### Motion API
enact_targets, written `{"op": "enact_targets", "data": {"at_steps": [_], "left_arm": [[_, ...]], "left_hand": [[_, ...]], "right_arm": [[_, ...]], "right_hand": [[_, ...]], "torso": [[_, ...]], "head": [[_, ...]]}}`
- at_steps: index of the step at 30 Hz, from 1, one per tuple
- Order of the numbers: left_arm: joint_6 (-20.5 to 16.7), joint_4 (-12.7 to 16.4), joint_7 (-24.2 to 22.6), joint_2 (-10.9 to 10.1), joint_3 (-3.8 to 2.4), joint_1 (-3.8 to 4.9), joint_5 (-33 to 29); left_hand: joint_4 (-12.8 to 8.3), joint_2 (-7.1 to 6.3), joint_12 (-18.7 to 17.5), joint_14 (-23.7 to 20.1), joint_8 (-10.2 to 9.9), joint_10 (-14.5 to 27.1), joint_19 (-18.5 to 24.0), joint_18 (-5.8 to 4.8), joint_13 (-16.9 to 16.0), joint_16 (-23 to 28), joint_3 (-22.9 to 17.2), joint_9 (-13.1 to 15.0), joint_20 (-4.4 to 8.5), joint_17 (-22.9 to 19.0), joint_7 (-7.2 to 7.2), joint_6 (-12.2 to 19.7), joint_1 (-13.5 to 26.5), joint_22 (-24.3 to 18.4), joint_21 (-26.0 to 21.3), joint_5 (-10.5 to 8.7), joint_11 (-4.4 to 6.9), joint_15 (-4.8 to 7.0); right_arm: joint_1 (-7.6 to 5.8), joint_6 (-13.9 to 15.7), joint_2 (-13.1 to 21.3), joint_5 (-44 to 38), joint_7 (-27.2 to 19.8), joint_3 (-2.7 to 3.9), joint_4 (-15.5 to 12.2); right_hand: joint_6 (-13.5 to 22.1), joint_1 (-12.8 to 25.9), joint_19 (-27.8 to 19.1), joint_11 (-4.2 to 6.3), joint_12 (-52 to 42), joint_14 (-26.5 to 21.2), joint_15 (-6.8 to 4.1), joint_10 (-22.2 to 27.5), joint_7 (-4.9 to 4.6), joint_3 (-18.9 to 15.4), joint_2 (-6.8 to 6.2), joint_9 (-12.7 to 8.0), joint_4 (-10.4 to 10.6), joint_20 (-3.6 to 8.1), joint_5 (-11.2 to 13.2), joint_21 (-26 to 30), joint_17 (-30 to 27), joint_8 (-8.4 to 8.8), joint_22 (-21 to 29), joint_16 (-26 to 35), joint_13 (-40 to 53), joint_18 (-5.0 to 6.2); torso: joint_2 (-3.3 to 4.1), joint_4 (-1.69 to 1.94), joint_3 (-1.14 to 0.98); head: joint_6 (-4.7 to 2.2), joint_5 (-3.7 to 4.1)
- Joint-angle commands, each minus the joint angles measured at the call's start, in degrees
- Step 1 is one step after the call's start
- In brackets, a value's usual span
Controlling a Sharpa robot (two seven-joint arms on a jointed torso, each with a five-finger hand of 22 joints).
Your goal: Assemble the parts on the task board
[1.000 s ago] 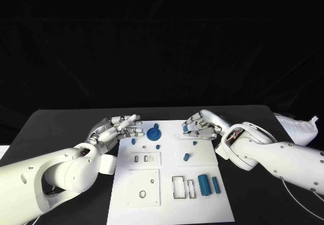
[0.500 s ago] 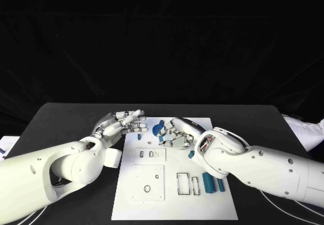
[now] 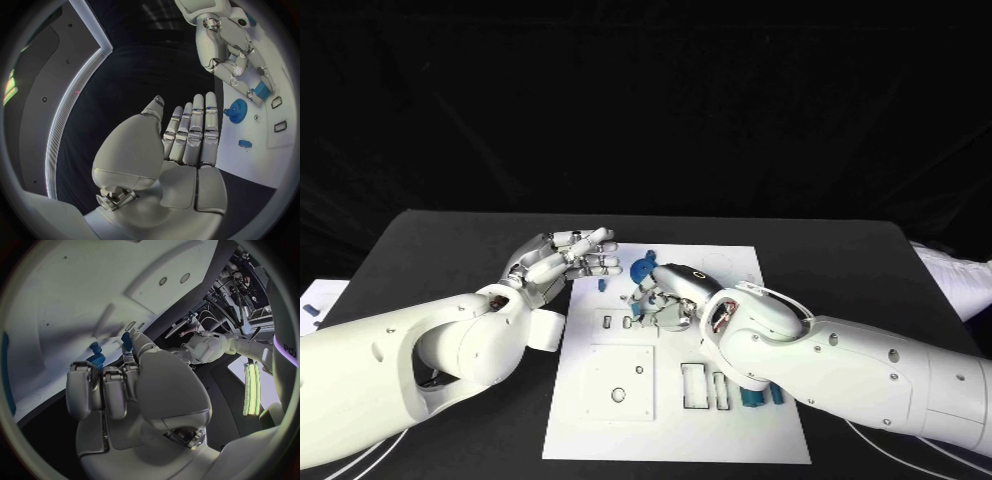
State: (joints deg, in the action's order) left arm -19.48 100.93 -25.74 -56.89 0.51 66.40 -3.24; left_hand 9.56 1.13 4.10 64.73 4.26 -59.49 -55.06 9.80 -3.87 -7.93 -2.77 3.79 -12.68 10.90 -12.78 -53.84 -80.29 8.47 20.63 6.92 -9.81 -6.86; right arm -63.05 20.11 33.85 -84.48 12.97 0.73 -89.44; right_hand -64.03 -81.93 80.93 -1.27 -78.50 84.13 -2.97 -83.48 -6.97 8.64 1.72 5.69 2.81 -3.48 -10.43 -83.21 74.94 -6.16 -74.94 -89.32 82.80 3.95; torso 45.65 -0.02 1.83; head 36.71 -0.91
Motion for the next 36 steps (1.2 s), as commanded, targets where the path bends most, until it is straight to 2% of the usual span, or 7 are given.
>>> {"op": "enact_targets", "data": {"at_steps": [1,16,25,32,36], "left_arm": [[1.1,0.3,-0.4,0.0,-0.03,0.04,-0.1],[1.2,0.5,-0.2,-0.1,-0.03,0.04,-0.1],[1.2,0.6,-0.2,-0.1,-0.03,0.04,-0.1],[1.2,0.5,-0.2,-0.2,-0.03,0.04,-0.1],[1.2,0.5,-0.3,-0.2,-0.03,0.03,-0.1]], "left_hand": [[-0.4,-0.07,-0.3,-0.2,-0.2,0.3,0.3,0.61,0.1,0.3,0.1,0.0,-0.24,0.1,-0.34,0.0,-0.6,-0.1,-0.4,-0.17,-0.17,-0.04],[-0.4,-0.07,-0.3,-0.2,-0.2,0.3,0.3,0.61,0.1,0.3,0.1,0.0,-0.24,0.1,-0.34,0.0,-0.6,-0.1,-0.4,-0.17,-0.17,-0.04],[-0.4,-0.07,-0.3,-0.2,-0.2,0.3,0.3,0.61,0.1,0.3,0.1,0.0,-0.24,0.1,-0.34,0.0,-0.6,-0.1,-0.4,-0.17,-0.17,-0.04],[-0.4,-0.07,-0.3,-0.2,-0.2,0.3,0.3,0.61,0.1,0.3,0.1,0.0,-0.24,0.1,-0.34,0.0,-0.6,-0.1,-0.4,-0.17,-0.17,-0.04],[-0.4,-0.07,-0.3,-0.2,-0.2,0.3,0.3,0.61,0.1,0.3,0.1,0.0,-0.24,0.1,-0.34,0.0,-0.6,-0.1,-0.4,-0.17,-0.17,-0.04]], "right_arm": [[0.17,-2.4,-0.5,-2.0,1.7,-0.08,0.4],[0.48,-4.4,-1.0,-2.2,2.5,-0.21,1.0],[0.55,-7.0,-0.6,-3.3,3.5,-0.23,0.6],[0.59,-9.0,-0.5,-4.8,4.6,-0.24,0.1],[0.65,-9.1,-0.3,-6.2,5.8,-0.25,-0.2]], "right_hand": [[-1.9,0.4,-0.3,0.79,0.1,5.5,-0.16,-1.9,1.91,0.8,0.1,2.3,0.3,0.15,-0.4,0.1,13.4,-0.82,-1.2,0.0,-0.3,-0.84],[-1.9,0.8,-0.3,0.74,0.1,5.5,-0.12,-1.9,1.86,0.7,-0.11,2.4,0.4,0.11,-0.6,0.1,13.4,-0.77,-1.2,0.0,-0.2,-0.83],[-1.9,1.1,-0.3,0.73,0.3,5.5,-0.1,-1.8,1.86,0.7,-0.4,2.4,0.4,0.08,-0.5,0.2,13.3,-0.72,-1.2,0.1,-0.3,-0.83],[-1.7,2.0,-0.6,0.62,0.8,5.4,-0.02,-1.6,1.73,0.4,-1.28,2.5,0.5,0.01,-0.4,0.4,13.0,-0.53,-0.8,0.2,-0.6,-0.76],[-1.5,2.7,-0.6,0.54,1.0,5.4,0.05,-1.5,1.63,0.1,-1.91,2.5,0.8,-0.05,-0.7,0.5,12.8,-0.35,-0.7,0.3,-0.7,-0.73]], "torso": [[-0.03,-0.08,-0.07],[-0.04,-0.14,-0.12],[-0.04,-0.06,-0.13],[-0.05,-0.04,-0.1],[-0.07,-0.03,-0.1]], "head": [[0.33,-0.1],[0.83,-0.33],[1.0,-0.27],[1.05,-0.31],[1.08,-0.31]]}}
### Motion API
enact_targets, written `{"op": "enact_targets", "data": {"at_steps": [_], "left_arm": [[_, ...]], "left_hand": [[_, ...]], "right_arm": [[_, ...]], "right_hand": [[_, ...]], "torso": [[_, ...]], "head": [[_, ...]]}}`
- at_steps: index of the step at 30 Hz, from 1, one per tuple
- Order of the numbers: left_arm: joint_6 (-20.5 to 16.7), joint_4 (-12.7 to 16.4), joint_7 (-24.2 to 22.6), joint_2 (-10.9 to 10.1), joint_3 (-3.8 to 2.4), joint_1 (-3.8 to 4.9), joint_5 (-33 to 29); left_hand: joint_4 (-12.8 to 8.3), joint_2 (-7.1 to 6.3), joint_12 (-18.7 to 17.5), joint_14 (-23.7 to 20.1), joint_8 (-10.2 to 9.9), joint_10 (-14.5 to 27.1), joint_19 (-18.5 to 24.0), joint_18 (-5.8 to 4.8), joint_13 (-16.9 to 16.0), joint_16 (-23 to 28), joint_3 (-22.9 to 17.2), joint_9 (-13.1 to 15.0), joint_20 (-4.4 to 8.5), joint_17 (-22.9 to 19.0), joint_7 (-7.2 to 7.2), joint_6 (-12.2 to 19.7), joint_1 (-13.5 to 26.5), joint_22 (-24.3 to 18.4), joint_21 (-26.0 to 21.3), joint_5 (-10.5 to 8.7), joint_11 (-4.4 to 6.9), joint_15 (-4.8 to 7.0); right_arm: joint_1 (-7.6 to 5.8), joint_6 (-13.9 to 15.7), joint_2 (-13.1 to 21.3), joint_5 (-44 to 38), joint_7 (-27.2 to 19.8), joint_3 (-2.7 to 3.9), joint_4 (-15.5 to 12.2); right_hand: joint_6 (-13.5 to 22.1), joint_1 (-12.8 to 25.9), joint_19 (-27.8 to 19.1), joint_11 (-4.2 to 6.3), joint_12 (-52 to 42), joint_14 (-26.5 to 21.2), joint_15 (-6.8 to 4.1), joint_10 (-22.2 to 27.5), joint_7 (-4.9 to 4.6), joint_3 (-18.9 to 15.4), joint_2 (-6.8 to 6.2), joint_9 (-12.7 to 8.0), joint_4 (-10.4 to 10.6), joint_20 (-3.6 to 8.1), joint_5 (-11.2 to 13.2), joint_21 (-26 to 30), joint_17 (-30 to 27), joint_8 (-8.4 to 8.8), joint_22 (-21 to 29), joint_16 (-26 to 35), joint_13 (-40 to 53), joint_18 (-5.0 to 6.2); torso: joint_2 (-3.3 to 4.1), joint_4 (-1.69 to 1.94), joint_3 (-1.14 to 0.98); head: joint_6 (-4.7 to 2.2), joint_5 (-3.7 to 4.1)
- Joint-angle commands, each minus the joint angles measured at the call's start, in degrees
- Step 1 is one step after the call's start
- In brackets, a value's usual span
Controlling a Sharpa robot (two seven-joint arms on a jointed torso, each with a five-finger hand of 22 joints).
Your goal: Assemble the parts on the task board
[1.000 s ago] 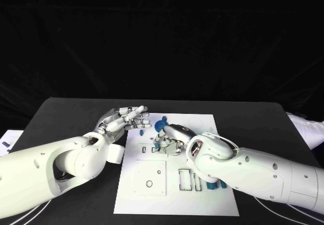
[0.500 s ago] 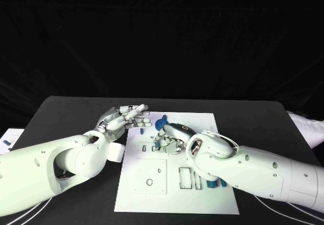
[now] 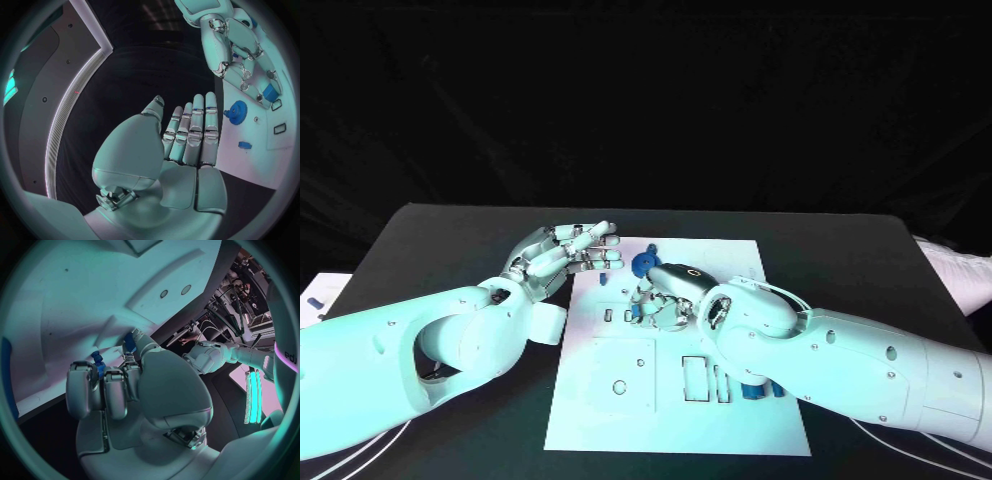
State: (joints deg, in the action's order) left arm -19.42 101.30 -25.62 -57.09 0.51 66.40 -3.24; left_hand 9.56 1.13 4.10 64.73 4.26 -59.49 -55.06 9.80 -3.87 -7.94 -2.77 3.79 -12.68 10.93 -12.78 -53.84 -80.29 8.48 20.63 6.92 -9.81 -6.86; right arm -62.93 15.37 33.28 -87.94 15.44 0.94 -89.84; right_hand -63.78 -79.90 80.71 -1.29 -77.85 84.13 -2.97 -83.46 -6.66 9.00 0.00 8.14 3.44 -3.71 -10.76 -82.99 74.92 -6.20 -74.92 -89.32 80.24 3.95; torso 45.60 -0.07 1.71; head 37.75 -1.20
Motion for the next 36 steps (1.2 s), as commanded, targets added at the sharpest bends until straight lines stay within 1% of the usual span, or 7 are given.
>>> {"op": "enact_targets", "data": {"at_steps": [1,4,9,16,21,26,36], "left_arm": [[1.1,0.1,-0.4,0.0,-0.03,0.03,-0.1],[1.1,0.1,-0.4,0.0,-0.03,0.03,-0.1],[1.2,0.1,-0.4,0.0,-0.03,0.03,-0.1],[1.2,0.0,-0.4,0.0,-0.03,0.02,-0.1],[1.2,0.0,-0.3,0.0,-0.03,0.02,-0.1],[1.2,0.0,-0.3,0.0,-0.03,0.02,-0.1],[1.3,0.0,-0.3,0.0,-0.03,0.02,-0.1]], "left_hand": [[-0.4,-0.07,-0.3,-0.2,-0.2,0.3,0.3,0.61,0.1,0.3,0.1,0.0,-0.24,0.1,-0.34,0.0,-0.6,-0.1,-0.4,-0.17,-0.17,-0.04],[-0.4,-0.07,-0.3,-0.2,-0.2,0.3,0.3,0.61,0.1,0.3,0.1,0.0,-0.24,0.1,-0.34,0.0,-0.6,-0.1,-0.4,-0.17,-0.17,-0.04],[-0.4,-0.07,-0.3,-0.2,-0.2,0.3,0.3,0.61,0.1,0.3,0.1,0.0,-0.24,0.1,-0.34,0.0,-0.6,-0.1,-0.4,-0.17,-0.17,-0.04],[-0.4,-0.03,-0.4,-0.1,-0.3,0.3,0.3,0.62,0.1,0.3,0.1,0.0,-0.24,0.1,-0.36,0.0,-0.6,-0.1,-0.4,-0.18,-0.18,-0.04],[-0.4,-0.03,-0.4,-0.1,-0.3,0.3,0.3,0.62,0.1,0.3,0.1,0.0,-0.24,0.1,-0.36,0.0,-0.6,-0.1,-0.4,-0.18,-0.18,-0.04],[-0.4,-0.03,-0.4,-0.1,-0.3,0.3,0.3,0.62,0.1,0.3,0.1,0.0,-0.24,0.1,-0.36,0.0,-0.6,-0.1,-0.4,-0.18,-0.18,-0.04],[-0.5,-0.02,-0.4,-0.1,-0.3,0.3,0.3,0.62,0.1,0.3,0.1,0.0,-0.24,0.1,-0.36,0.0,-0.6,-0.1,-0.4,-0.18,-0.18,-0.04]], "right_arm": [[0.55,-4.2,0.3,-3.1,3.7,-0.46,0.1],[0.61,-4.0,0.4,-3.9,4.6,-0.46,0.0],[0.68,-3.5,0.5,-4.8,5.6,-0.46,-0.2],[0.75,-3.1,0.6,-5.5,6.3,-0.47,-0.5],[0.78,-2.6,0.6,-5.8,6.7,-0.47,-0.6],[0.79,-2.3,0.6,-6.0,6.9,-0.47,-0.7],[0.8,-1.5,0.6,-6.0,7.1,-0.47,-0.7]], "right_hand": [[-1.7,0.9,-0.4,0.54,0.4,5.4,0.06,-1.5,1.3,-0.4,-0.32,0.0,0.2,0.16,-0.5,0.2,12.8,-0.26,-0.8,0.3,1.9,-0.73],[-1.6,1.1,-0.4,0.51,0.5,5.4,0.09,-1.4,1.25,-0.4,-0.54,0.0,0.3,0.13,-0.6,0.3,12.8,-0.17,-0.7,0.4,1.8,-0.72],[-1.5,1.3,-0.5,0.47,0.7,5.3,0.12,-1.3,1.2,-0.5,-0.78,0.0,0.4,0.1,-0.8,0.3,12.7,-0.05,-0.6,0.4,1.7,-0.7],[-0.8,2.1,-0.7,0.19,1.7,5.3,0.32,-0.9,0.84,-0.9,-1.8,-0.1,0.8,-0.03,-0.7,0.5,12.3,0.51,-0.3,0.6,1.2,-0.64],[0.5,3.7,-0.9,-0.33,3.4,5.2,0.73,-0.1,0.23,-1.8,-3.05,-0.4,1.7,-0.32,-0.9,0.8,12.1,1.39,0.1,0.7,0.1,-0.57],[1.5,5.2,-1.1,-0.77,4.2,5.2,1.12,0.2,-0.23,-2.9,-4.0,-0.7,2.9,-0.69,-0.8,1.0,11.9,2.07,0.3,0.8,-0.4,-0.52],[3.1,6.1,-1.5,-1.16,6.2,5.1,1.47,1.2,-0.64,-4.4,-4.77,-1.1,4.3,-1.08,-0.5,1.4,11.5,2.56,1.0,1.0,-1.6,-0.37]], "torso": [[-0.01,0.01,0.02],[-0.02,-0.01,0.03],[-0.02,0.05,0.03],[-0.01,0.04,0.05],[0.0,0.01,0.06],[-0.01,0.0,0.05],[0.02,-0.03,0.03]], "head": [[0.04,-0.02],[0.03,0.0],[-0.01,0.07],[-0.06,0.09],[-0.06,0.06],[-0.14,0.05],[-0.19,0.1]]}}
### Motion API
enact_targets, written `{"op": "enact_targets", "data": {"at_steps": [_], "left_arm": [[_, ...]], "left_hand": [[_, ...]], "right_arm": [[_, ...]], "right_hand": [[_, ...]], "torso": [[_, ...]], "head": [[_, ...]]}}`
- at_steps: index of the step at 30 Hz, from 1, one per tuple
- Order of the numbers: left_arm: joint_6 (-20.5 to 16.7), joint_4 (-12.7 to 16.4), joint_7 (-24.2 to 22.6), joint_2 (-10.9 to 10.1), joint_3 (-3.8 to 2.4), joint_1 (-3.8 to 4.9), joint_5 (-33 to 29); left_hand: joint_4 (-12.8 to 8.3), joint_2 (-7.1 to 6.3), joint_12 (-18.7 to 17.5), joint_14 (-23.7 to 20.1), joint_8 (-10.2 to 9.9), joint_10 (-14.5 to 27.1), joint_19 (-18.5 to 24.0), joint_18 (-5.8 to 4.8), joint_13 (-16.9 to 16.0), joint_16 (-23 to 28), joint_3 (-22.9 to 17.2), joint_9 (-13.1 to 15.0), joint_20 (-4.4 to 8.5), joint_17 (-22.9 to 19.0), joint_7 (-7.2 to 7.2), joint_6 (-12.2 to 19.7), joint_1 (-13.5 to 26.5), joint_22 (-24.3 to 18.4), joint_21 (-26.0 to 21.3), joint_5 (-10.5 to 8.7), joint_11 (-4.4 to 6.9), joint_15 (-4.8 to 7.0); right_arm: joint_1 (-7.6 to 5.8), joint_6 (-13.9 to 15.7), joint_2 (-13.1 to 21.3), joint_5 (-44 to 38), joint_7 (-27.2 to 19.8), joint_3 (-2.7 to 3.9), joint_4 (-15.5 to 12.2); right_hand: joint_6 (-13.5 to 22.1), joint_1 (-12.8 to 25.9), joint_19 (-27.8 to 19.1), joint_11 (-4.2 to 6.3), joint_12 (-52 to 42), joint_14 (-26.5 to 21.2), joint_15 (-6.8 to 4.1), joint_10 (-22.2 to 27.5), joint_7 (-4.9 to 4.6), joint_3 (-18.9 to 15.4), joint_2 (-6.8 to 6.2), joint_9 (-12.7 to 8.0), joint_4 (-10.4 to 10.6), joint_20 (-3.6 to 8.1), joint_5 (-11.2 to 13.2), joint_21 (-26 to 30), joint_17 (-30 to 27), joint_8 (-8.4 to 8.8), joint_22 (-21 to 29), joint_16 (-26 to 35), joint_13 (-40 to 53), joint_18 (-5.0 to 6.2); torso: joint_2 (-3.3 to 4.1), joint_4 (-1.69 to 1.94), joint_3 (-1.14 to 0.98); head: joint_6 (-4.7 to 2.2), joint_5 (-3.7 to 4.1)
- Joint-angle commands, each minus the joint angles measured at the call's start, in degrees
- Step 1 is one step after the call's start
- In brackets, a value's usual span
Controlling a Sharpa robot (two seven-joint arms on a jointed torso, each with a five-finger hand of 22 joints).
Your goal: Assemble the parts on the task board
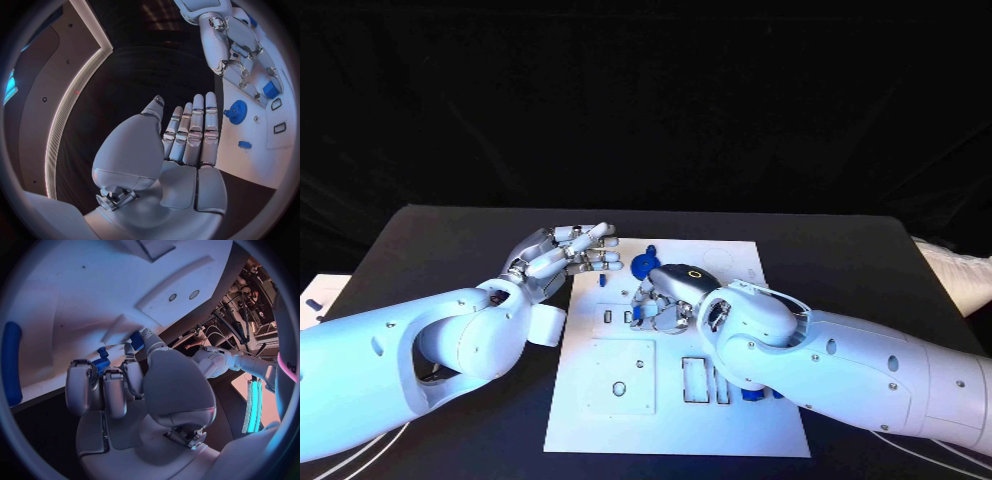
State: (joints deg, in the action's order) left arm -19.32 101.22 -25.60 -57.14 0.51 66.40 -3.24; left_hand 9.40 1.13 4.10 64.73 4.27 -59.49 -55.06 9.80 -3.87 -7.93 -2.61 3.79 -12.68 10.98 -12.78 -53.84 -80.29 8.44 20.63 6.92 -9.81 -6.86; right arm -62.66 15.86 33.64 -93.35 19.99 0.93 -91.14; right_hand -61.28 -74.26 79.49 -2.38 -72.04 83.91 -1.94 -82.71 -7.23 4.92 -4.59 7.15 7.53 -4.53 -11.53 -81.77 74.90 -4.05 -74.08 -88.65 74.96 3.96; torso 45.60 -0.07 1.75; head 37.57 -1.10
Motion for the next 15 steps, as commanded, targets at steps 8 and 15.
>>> {"op": "enact_targets", "data": {"at_steps": [8,15], "left_arm": [[1.4,0.0,-0.2,0.1,-0.03,0.03,-0.1],[1.5,-0.2,-0.2,0.1,-0.03,0.02,-0.1]], "left_hand": [[-0.3,-0.01,-0.4,-0.1,-0.3,0.4,0.3,0.62,0.1,0.4,0.0,0.0,-0.24,0.1,-0.36,0.0,-0.6,-0.1,-0.4,-0.18,-0.19,-0.04],[-0.3,0.01,-0.4,-0.1,-0.3,0.4,0.3,0.62,0.1,0.4,0.0,0.0,-0.24,0.1,-0.36,0.0,-0.6,-0.1,-0.4,-0.17,-0.19,-0.04]], "right_arm": [[0.59,2.3,0.4,-0.2,1.8,-0.46,0.2],[1.02,8.0,1.6,0.3,-2.0,-0.44,-1.6]], "right_hand": [[4.3,0.7,-0.8,-0.85,2.1,5.2,1.11,1.4,-0.94,-2.5,-1.15,-0.9,2.3,-0.86,0.1,0.8,11.0,0.44,1.0,0.7,2.5,-0.2],[5.7,0.4,-1.2,-1.25,2.7,5.1,1.46,1.8,-1.33,-5.6,-2.41,-1.0,5.1,-1.23,-0.4,1.3,10.6,0.22,1.7,0.9,1.9,-0.04]], "torso": [[0.0,0.04,-0.03],[-0.02,0.04,-0.05]], "head": [[-0.02,0.0],[-0.05,-0.06]]}}
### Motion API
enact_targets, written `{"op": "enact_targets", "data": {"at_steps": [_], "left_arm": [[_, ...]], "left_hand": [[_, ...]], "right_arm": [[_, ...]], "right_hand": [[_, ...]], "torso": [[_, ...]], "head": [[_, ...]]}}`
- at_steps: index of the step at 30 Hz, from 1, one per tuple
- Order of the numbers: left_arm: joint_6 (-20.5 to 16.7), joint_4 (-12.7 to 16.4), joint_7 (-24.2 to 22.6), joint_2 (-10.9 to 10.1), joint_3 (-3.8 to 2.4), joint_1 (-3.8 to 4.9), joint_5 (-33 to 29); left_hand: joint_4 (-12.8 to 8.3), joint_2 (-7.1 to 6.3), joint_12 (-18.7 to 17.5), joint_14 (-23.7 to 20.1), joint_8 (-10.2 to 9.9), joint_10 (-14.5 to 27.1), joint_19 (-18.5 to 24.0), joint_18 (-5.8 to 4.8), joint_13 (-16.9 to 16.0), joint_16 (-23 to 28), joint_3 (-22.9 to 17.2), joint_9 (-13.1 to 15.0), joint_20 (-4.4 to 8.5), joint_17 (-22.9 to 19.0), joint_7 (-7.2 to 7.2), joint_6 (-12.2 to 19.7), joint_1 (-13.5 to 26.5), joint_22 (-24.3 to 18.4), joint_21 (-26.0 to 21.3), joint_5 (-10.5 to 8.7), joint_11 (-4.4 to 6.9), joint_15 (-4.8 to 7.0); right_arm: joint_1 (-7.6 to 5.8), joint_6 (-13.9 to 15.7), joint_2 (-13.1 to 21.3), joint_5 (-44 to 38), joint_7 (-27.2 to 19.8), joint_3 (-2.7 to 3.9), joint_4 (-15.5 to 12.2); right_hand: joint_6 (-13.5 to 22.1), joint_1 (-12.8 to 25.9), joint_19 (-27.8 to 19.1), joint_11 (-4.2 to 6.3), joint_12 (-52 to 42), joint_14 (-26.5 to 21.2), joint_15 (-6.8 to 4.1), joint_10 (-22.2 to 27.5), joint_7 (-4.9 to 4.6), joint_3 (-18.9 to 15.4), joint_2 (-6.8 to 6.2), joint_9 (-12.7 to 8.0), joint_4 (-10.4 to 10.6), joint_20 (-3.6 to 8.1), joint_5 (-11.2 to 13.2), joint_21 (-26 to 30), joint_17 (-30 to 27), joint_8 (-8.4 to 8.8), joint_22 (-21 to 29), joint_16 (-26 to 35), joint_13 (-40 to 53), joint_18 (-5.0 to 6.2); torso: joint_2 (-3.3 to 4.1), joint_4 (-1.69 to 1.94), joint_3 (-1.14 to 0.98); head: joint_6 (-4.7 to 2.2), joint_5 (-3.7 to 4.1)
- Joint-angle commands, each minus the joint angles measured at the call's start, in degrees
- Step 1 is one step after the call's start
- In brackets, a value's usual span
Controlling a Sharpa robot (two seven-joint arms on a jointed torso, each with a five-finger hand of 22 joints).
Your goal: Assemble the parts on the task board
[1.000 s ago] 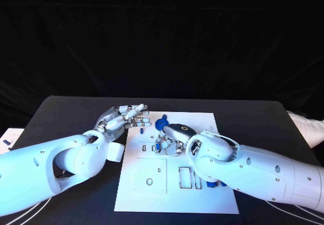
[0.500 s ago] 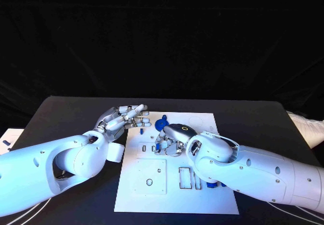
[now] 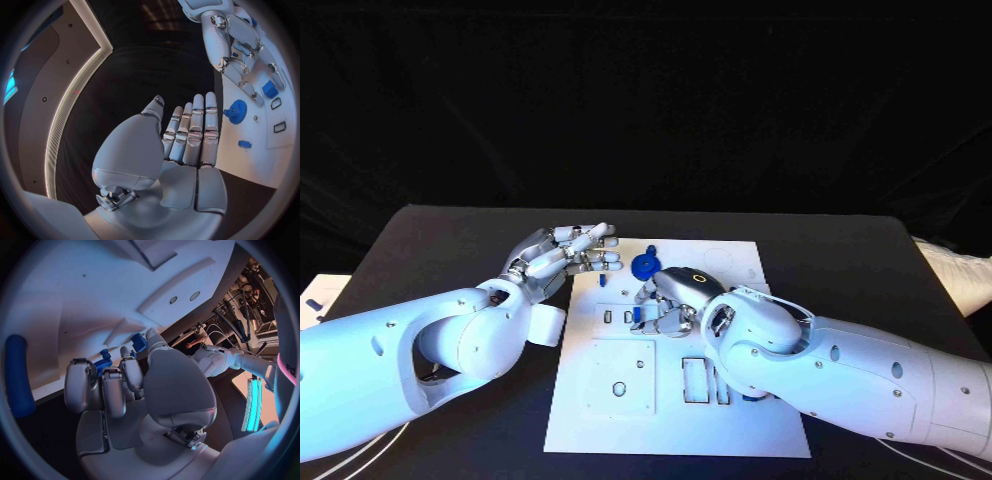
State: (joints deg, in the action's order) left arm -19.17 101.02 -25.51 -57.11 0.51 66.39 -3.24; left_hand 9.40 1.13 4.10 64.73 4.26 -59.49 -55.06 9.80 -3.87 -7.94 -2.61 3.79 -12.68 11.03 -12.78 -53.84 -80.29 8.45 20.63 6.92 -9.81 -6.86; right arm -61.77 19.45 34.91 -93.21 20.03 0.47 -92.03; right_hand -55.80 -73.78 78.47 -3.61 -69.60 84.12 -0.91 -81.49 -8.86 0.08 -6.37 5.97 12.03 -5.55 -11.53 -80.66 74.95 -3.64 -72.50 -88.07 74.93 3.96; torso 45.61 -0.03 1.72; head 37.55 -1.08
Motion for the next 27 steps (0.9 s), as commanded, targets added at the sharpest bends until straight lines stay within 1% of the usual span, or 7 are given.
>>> {"op": "enact_targets", "data": {"at_steps": [1,8,12,19,20,24,27], "left_arm": [[1.3,0.0,-0.3,0.1,-0.03,0.02,-0.1],[1.4,-0.5,0.5,0.1,-0.03,0.02,1.1],[1.5,-0.9,2.7,0.0,-0.03,0.03,5.2],[2.8,-2.5,16.7,0.3,-0.05,0.11,17.2],[3.3,-2.8,19.5,0.4,-0.06,0.21,19.2],[7.6,-4.1,31.7,1.1,-0.1,1.72,27.8],[11.7,-5.2,41.7,2.2,-0.11,3.29,36.2]], "left_hand": [[-0.3,0.01,-0.4,-0.1,-0.3,0.4,0.3,0.62,0.1,0.4,0.0,0.0,-0.24,0.1,-0.36,0.0,-0.6,-0.1,-0.4,-0.18,-0.19,-0.04],[-0.8,0.24,-0.2,1.3,-0.2,0.0,-0.6,0.74,0.0,-0.1,-0.2,0.0,0.02,0.6,-0.15,-0.3,-0.9,0.1,0.1,-0.15,0.06,0.35],[-1.3,0.48,0.2,5.0,0.0,-1.5,-3.2,0.79,-0.1,-1.5,-0.5,0.1,1.04,1.9,0.39,-1.4,-0.8,0.8,1.8,-0.15,0.82,1.47],[0.5,-0.2,3.7,21.0,1.8,-12.3,-16.6,0.76,-2.3,-13.3,-0.2,0.9,6.39,11.8,4.12,-7.3,1.7,6.5,12.8,-0.18,5.55,6.81],[1.1,-0.48,4.3,21.4,1.9,-14.0,-18.4,0.41,-2.9,-20.1,-0.1,1.1,7.17,18.2,4.79,-7.9,2.2,9.5,16.3,-0.15,6.28,7.47],[3.3,-1.16,9.4,23.2,2.7,-19.0,-24.2,-3.07,-8.2,-59.7,1.3,2.3,8.97,55.6,6.79,-9.6,4.0,36.4,39.2,0.02,8.19,9.29],[5.5,-1.23,15.3,23.6,4.4,-20.0,-24.9,-4.18,-13.5,-70.8,2.8,3.6,9.33,67.1,7.25,-10.4,6.2,46.2,46.9,-0.34,8.61,9.62]], "right_arm": [[0.17,5.2,0.5,0.3,-2.7,0.04,-1.1],[0.26,11.4,3.0,1.9,-8.7,0.5,-4.1],[-0.09,14.1,5.2,3.2,-12.9,1.39,-6.2],[-4.08,7.7,12.7,24.8,-23.4,2.29,-9.4],[-4.64,6.6,13.9,28.2,-24.1,2.33,-9.7],[-6.57,4.9,17.8,38.7,-25.7,2.4,-10.4],[-7.44,4.7,20.2,43.7,-26.0,2.42,-10.4]], "right_hand": [[0.3,-0.2,-0.2,-0.04,0.3,4.9,0.45,0.7,0.28,-1.1,-0.68,0.1,0.9,-0.24,-0.4,0.3,10.5,-0.23,0.2,0.4,1.9,-0.02],[0.6,-1.2,-0.5,-0.12,0.7,4.8,0.52,1.0,0.2,-2.2,-0.58,0.1,2.3,-0.32,-0.5,0.6,10.3,-0.28,0.7,0.5,1.5,0.09],[1.3,-2.1,-1.0,-0.3,1.4,4.7,0.66,1.5,-0.02,-2.8,-0.64,0.0,3.2,-0.43,-0.9,1.1,10.0,-0.1,1.4,0.7,1.0,0.23],[0.0,-5.3,-2.3,0.03,3.2,4.2,0.42,2.5,0.36,-2.2,1.96,0.2,2.9,-0.33,-1.0,2.5,8.2,-0.76,3.5,1.8,-0.4,0.69],[-0.2,-5.5,-2.4,0.08,3.4,4.2,0.38,2.6,0.4,-2.2,2.12,0.3,2.8,-0.29,-1.0,2.6,8.0,-0.8,3.6,1.9,-0.6,0.72],[-0.5,-6.3,-2.9,0.22,3.7,4.1,0.24,2.8,0.52,-2.2,2.89,0.3,2.4,-0.15,-1.2,3.2,7.4,-0.93,4.5,2.3,-0.9,0.89],[-0.6,-6.6,-3.0,0.25,3.8,4.0,0.19,2.8,0.55,-2.2,3.21,0.3,2.2,-0.09,-1.6,3.3,7.3,-0.92,4.7,2.4,-1.1,0.92]], "torso": [[-0.02,0.0,-0.03],[-0.05,-0.12,-0.01],[-0.09,-0.12,-0.09],[-0.87,-0.25,-0.07],[-1.14,-0.36,-0.13],[-1.78,-0.68,-0.44],[-2.35,-0.8,-0.62]], "head": [[-0.05,-0.11],[-0.19,-0.38],[-0.11,-0.33],[-0.02,-0.66],[0.14,-0.9],[0.32,-1.25],[0.65,-1.48]]}}
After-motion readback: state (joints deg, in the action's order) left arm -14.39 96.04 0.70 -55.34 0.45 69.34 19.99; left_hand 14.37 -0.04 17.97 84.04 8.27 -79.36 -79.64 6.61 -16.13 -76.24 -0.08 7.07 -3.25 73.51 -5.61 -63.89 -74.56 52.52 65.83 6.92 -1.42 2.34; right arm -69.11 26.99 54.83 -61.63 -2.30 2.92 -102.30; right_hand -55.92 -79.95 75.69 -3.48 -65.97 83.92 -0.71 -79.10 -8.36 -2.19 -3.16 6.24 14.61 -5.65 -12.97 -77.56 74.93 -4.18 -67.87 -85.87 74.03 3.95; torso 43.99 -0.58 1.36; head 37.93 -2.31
